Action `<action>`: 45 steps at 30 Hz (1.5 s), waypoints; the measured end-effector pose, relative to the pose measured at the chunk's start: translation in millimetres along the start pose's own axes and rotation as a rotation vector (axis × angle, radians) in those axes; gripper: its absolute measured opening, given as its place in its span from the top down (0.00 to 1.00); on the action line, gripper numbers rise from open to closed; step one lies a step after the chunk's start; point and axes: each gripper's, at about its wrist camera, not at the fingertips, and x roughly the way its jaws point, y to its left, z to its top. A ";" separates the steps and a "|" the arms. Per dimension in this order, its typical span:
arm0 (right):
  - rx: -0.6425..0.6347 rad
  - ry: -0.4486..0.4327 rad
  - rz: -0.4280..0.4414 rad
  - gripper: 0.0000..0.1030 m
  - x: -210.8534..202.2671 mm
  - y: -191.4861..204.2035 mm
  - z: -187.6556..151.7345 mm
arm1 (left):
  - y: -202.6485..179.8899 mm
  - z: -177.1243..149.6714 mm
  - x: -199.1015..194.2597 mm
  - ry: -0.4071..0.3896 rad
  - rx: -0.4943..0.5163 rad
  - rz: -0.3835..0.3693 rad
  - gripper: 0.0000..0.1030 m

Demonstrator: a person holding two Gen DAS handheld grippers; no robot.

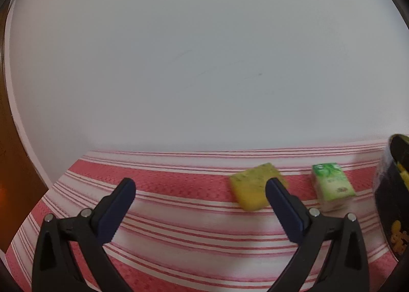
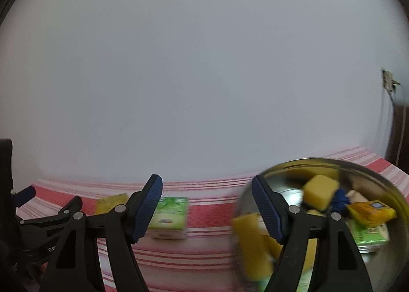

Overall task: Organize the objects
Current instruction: 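Move both tools back from the tin toward the remaining items, then grasp the green tissue pack with the right tool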

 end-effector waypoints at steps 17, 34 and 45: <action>-0.040 0.225 0.029 0.28 74.4 16.2 -1.0 | 35.5 6.8 37.4 0.058 -0.052 0.014 0.00; -0.066 0.581 -0.017 0.28 142.1 13.1 -22.2 | 31.0 7.0 59.7 0.137 -0.033 -0.021 0.00; -0.064 0.354 0.014 0.47 110.1 -6.8 1.2 | 20.0 4.2 72.1 0.187 -0.062 -0.077 0.00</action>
